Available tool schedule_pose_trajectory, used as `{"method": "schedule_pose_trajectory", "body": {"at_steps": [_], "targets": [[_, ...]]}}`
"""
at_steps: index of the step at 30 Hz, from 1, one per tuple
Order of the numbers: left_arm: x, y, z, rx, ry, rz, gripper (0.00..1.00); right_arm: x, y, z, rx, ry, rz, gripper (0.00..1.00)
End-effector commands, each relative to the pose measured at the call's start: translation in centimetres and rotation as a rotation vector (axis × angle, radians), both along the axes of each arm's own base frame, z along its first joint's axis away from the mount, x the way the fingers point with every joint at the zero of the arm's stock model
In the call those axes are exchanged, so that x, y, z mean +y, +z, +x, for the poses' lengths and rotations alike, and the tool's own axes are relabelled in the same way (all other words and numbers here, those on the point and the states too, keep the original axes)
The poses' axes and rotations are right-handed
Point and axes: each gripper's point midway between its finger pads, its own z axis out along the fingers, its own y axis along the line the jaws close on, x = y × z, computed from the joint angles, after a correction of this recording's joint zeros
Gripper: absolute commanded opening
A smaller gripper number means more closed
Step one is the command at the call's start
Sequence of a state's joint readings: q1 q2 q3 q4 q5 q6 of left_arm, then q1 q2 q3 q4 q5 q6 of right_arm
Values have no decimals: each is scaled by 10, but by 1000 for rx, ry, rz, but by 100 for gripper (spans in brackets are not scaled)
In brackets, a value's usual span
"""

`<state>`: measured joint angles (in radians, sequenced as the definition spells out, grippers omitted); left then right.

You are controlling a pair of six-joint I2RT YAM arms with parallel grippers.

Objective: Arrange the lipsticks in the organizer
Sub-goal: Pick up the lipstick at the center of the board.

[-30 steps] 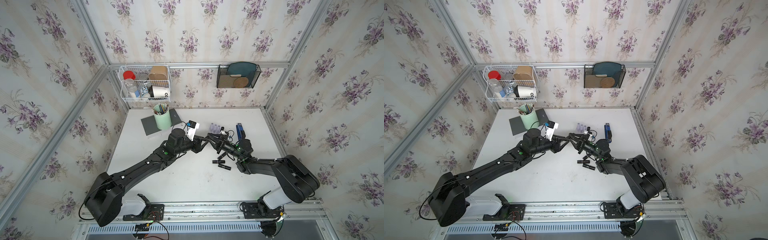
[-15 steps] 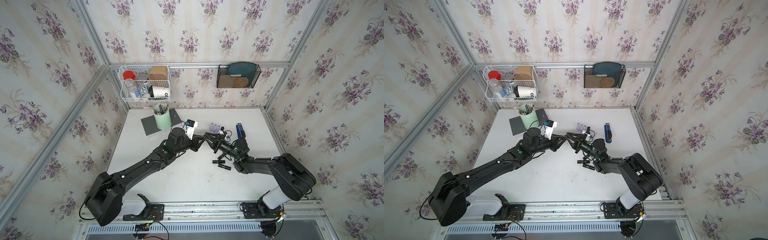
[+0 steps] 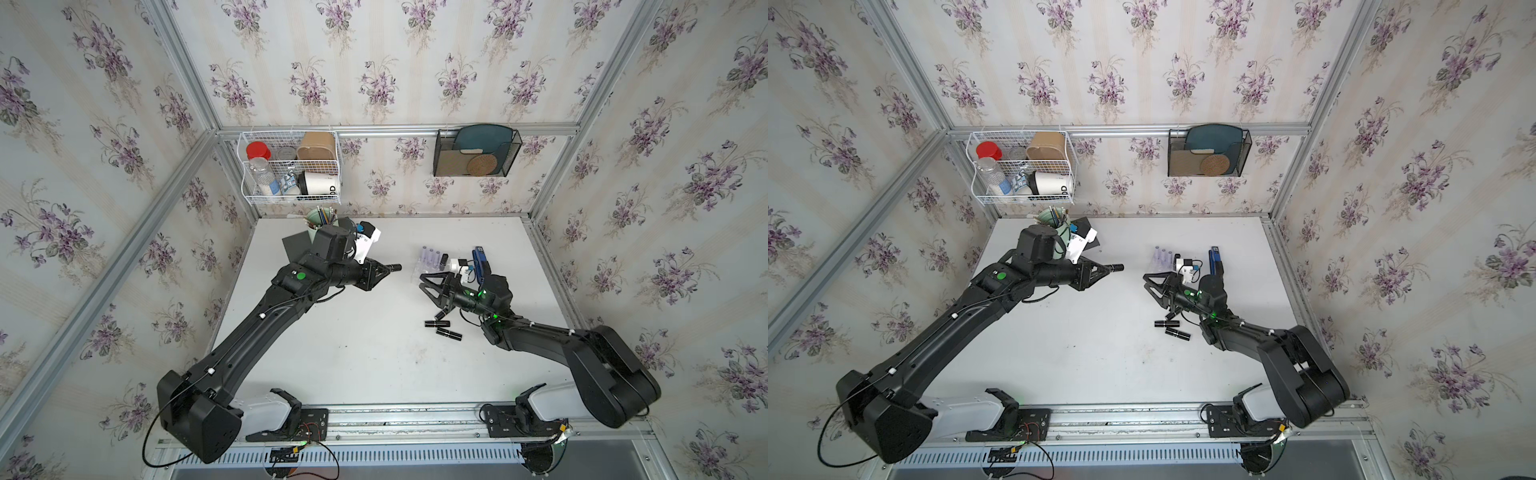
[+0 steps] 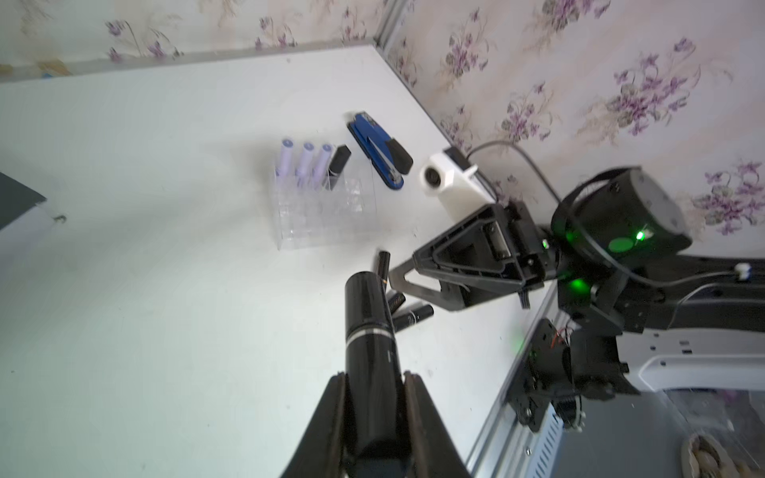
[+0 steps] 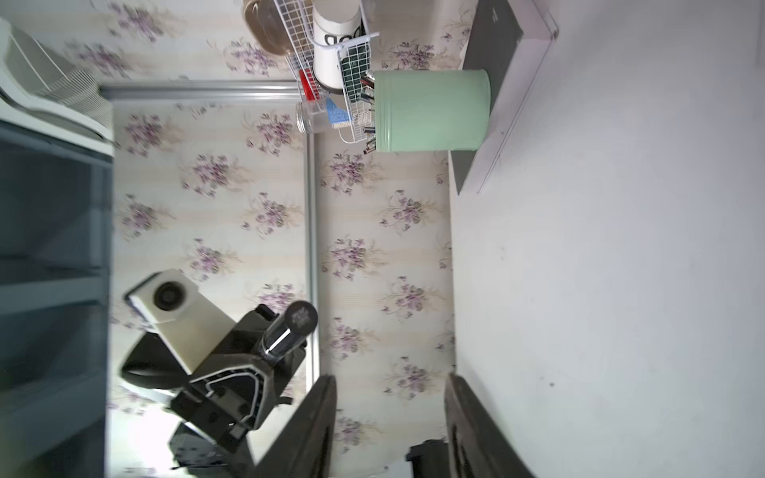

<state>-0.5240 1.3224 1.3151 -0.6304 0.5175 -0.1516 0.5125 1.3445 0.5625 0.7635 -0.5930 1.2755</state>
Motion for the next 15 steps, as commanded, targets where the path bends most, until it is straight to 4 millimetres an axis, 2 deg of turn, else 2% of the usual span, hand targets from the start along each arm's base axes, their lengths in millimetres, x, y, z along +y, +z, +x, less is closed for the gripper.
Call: {"method": "schedule_pose_trajectory", "body": {"at_steps": [1,3,5,7,10,15], "targets": [[10,-24,-43,186,-154,118,0,6,-27,-16,-465,75,-610,46],[9,-24,-49,240,-205,144,0,18,-16,-29,-755,91,-857,46],[9,-21,-53,264,-248,164,0,25,-17,-40,-912,147,-953,45],[9,-19,-55,251,-274,175,0,30,-17,-49,-995,195,-975,41],[11,-17,-55,224,-286,185,0,42,-5,-63,-1108,238,-958,38],[8,-20,-63,241,-310,183,0,48,11,-62,-1148,210,-991,38]]}}
